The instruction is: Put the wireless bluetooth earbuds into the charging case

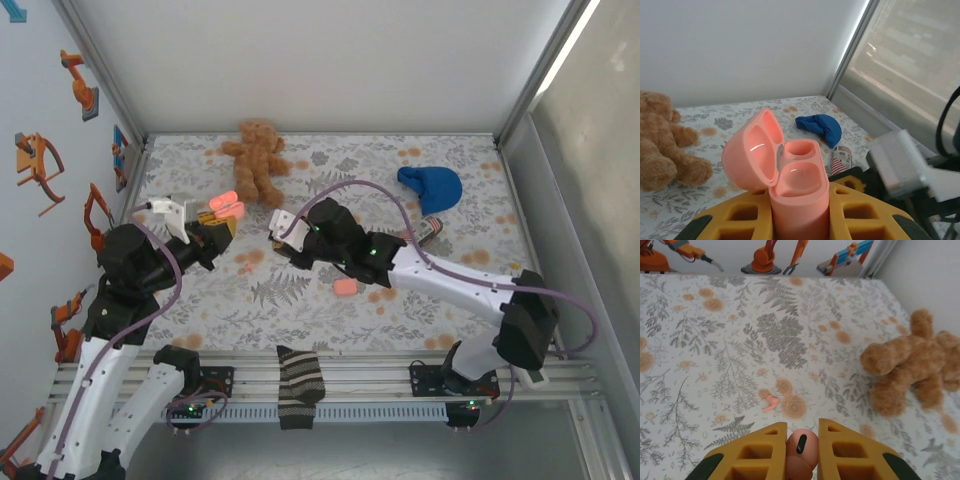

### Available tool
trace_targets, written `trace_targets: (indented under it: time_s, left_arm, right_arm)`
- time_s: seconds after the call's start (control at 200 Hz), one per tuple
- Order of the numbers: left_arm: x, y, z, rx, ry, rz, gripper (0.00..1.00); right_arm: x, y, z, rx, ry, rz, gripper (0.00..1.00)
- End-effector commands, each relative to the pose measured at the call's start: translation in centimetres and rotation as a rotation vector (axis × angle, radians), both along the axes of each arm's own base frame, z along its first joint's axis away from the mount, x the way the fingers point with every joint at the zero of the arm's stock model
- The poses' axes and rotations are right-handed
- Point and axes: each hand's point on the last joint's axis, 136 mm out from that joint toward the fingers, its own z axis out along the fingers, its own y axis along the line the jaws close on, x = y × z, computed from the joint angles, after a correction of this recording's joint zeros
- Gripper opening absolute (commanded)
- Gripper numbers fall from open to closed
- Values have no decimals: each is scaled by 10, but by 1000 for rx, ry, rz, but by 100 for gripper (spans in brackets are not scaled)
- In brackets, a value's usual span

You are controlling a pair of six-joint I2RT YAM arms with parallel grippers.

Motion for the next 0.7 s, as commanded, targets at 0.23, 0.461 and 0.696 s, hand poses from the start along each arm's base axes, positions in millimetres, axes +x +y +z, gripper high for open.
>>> trace_targets:
  time_s: [0.23,0.461,0.696]
  left_arm:
    - [-10,-44,-7,-89,-72,-246,0]
    - [-21,-79,-9,-75,-147,-417,0]
    - [-34,-106,-11,-62,-233,-538,0]
  right_arm:
    - [-20,-46,116,207,-244,-2,16]
    - [-42,-46,148,303,-290,105,15]
    - [-52,-38,155,331,-335,191,15]
